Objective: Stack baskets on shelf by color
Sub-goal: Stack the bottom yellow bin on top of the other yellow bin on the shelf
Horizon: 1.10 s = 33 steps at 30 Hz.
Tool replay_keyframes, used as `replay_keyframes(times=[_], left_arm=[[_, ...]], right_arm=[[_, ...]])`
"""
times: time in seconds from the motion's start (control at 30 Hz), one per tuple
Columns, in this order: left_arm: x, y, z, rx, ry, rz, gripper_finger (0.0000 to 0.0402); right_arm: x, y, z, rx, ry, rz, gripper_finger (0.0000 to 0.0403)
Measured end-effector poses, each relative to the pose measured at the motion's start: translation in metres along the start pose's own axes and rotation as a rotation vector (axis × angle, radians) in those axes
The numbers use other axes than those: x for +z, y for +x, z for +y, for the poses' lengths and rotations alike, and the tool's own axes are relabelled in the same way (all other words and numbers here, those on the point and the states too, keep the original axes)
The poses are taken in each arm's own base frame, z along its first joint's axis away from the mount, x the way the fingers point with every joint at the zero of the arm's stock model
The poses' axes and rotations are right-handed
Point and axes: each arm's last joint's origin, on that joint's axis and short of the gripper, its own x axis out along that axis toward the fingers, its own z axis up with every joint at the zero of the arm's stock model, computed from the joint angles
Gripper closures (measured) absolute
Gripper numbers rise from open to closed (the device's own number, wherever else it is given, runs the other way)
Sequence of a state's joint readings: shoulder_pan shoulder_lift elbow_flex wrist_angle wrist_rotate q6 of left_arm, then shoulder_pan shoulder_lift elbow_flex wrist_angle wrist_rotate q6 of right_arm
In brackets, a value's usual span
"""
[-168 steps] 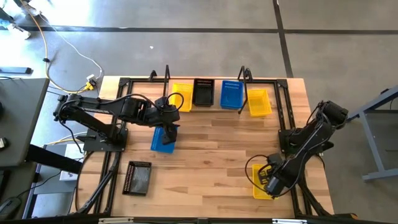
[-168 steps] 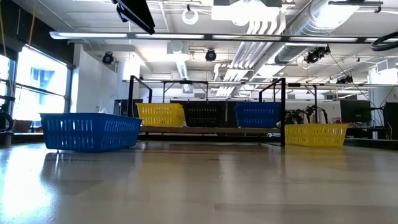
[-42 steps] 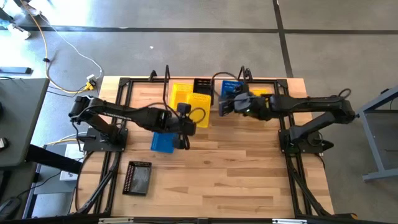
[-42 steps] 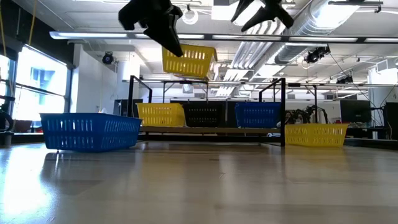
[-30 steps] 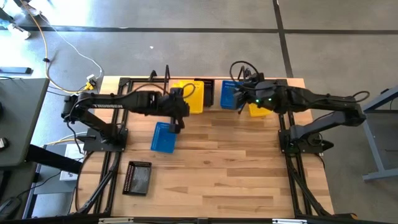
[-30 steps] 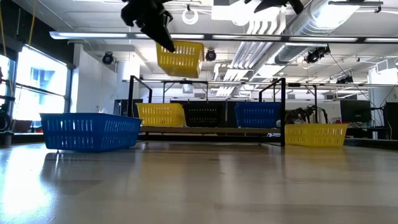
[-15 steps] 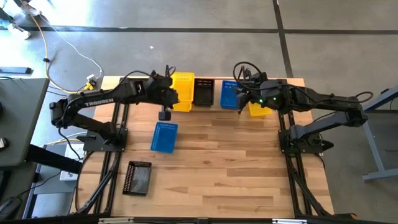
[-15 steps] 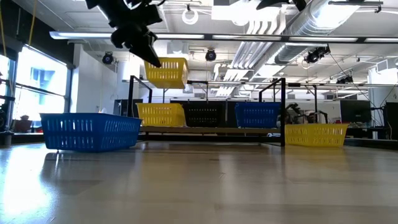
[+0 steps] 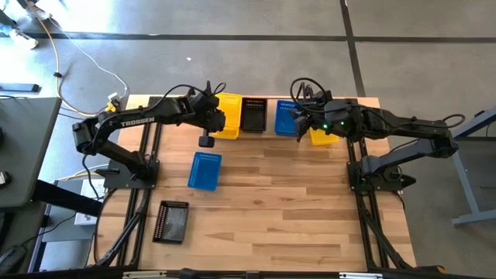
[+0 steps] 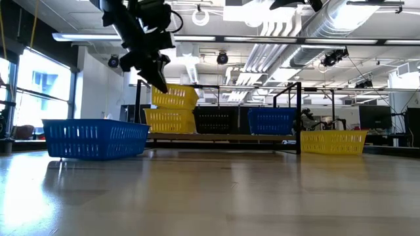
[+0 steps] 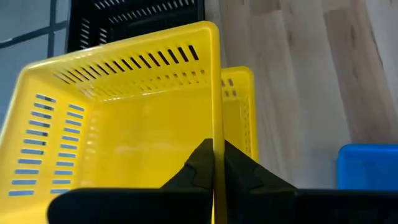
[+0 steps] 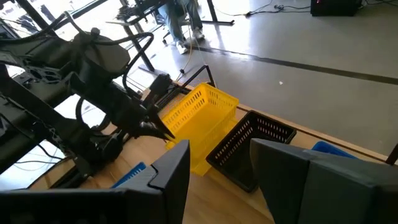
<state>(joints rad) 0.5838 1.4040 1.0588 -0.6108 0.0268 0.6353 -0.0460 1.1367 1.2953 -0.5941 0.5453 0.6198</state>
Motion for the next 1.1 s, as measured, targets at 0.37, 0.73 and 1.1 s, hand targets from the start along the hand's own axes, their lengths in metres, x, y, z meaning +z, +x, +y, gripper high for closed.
replay_keyframes(times=[0.37, 0.73, 1.1], left_arm=[[-0.001, 0.019, 0.001, -0.031, -0.007, 0.033, 0.0401], [0.0, 0.024, 0.003, -0.029, -0.089, 0.045, 0.0401], [0.0, 0.024, 0.005, 0.022, -0.096, 0.063, 0.0379]], right_arm=[[0.0, 0.0, 0.0, 0.0, 0.0, 0.0, 0.0249], [0.0, 0.0, 0.0, 0.0, 0.0, 0.0, 0.0249], [0.0, 0.0, 0.0, 0.0, 0.0, 0.0, 0.0249]])
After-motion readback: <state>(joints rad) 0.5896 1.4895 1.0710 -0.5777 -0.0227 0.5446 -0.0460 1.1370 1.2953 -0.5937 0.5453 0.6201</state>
